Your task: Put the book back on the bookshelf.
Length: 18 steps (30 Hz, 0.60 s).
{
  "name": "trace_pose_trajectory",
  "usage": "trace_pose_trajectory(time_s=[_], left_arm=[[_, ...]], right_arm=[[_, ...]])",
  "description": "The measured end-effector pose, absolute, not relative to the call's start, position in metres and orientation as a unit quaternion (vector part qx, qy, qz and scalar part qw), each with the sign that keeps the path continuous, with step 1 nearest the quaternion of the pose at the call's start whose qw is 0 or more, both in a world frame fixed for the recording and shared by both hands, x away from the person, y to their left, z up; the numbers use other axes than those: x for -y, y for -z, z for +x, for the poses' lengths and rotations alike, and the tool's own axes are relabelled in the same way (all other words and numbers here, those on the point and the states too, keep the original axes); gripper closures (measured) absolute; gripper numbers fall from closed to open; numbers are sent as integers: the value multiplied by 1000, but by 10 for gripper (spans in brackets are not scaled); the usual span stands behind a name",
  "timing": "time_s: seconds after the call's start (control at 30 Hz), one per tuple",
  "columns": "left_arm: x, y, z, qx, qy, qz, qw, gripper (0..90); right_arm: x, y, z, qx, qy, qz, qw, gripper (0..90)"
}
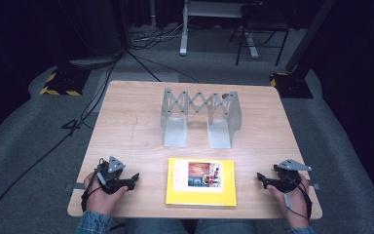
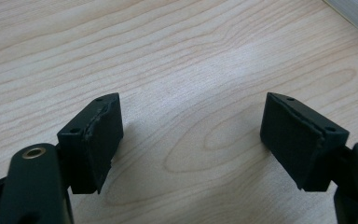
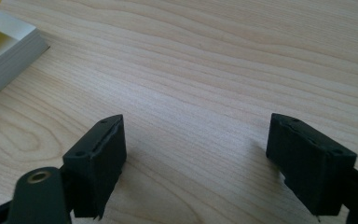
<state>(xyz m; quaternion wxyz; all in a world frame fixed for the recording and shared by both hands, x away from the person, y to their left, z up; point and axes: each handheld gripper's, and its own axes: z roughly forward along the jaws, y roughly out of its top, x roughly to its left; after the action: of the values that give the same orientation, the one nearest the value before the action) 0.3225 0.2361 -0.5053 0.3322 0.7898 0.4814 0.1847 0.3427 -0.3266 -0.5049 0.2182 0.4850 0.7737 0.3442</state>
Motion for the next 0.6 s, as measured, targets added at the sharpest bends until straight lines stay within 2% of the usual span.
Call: trace_pose_trajectory(time_s=[0.13, 0.2, 0.27, 0.33, 0.53, 0.6], left_arm=[[-235, 505, 322, -486, -186, 788, 330, 209], [-234, 504, 322, -485, -181, 791, 327, 192], [-233, 503, 321, -482, -181, 794, 324, 201], [-232, 499, 321, -478, -174, 798, 324, 256], [-224, 487, 318, -477, -164, 798, 331, 288], [-215, 481, 316, -471, -151, 802, 334, 309]], right_arm=[[327, 505, 343, -776, -345, 481, 218, 203], [327, 504, 342, -779, -353, 472, 216, 301], [327, 504, 340, -778, -355, 471, 213, 318], [325, 497, 334, -778, -356, 481, 192, 348], [313, 483, 320, -787, -370, 459, 184, 338], [309, 482, 316, -791, -367, 457, 179, 359]])
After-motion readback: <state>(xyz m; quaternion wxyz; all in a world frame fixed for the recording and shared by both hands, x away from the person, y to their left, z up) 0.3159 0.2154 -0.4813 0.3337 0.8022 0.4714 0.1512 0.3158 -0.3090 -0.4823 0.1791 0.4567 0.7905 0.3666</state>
